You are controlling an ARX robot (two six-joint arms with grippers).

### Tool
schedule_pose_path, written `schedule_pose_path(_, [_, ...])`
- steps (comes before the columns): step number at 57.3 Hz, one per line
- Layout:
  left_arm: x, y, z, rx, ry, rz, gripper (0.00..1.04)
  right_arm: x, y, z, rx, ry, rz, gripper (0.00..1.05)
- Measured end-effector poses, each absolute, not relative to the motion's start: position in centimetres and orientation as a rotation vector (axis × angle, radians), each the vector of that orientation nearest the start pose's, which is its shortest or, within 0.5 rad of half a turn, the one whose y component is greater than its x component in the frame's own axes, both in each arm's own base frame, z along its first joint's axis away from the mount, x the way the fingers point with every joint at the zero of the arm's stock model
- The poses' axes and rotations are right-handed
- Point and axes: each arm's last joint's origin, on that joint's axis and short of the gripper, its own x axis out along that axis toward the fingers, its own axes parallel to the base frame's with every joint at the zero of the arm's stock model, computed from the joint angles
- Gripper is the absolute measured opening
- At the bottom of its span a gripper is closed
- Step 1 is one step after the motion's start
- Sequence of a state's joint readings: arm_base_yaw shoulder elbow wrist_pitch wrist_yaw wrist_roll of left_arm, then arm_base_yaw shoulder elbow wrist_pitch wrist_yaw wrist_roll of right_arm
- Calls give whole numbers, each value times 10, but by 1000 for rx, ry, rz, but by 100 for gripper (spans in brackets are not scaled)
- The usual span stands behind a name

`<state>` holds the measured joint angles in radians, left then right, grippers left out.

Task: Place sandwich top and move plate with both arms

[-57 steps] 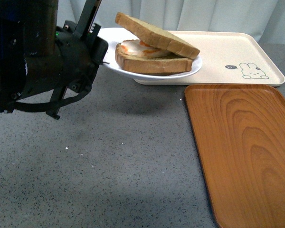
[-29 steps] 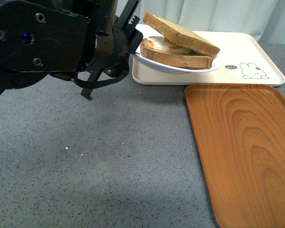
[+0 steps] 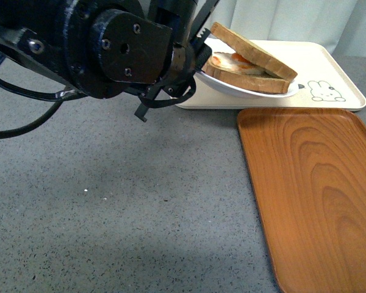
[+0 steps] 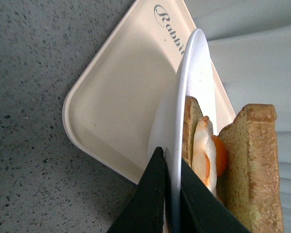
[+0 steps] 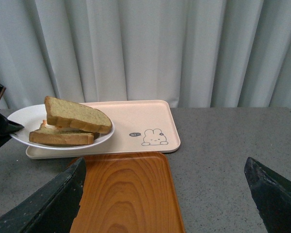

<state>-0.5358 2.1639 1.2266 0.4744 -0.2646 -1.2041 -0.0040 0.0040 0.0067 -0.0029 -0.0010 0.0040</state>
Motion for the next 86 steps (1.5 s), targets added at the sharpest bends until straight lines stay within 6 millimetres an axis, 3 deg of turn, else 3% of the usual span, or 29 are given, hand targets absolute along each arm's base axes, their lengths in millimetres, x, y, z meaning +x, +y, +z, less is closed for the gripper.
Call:
schedule_pose_path(12, [402,-230,113,-989,533,10,4,98,0,165,4,0,-3,96])
schedule_pose_path(33, [414,-217,102,-959,542,56,4,98,0,165,4,0,-3,96])
schedule_pose_path(52, [409,-209,97,-908,563,122,56,98,0,165,4,0,-3,96])
schedule_pose_path(68, [404,-172,106,-825,526,219,100,98,0,165,4,0,-3,96])
schedule_pose_path(82, [380,-124,120,-827,469,275,98,98,0,165,4,0,-3,96])
schedule_pose_path(86, [371,-107,119,-711,332,122,86,98,0,165,4,0,-3,96])
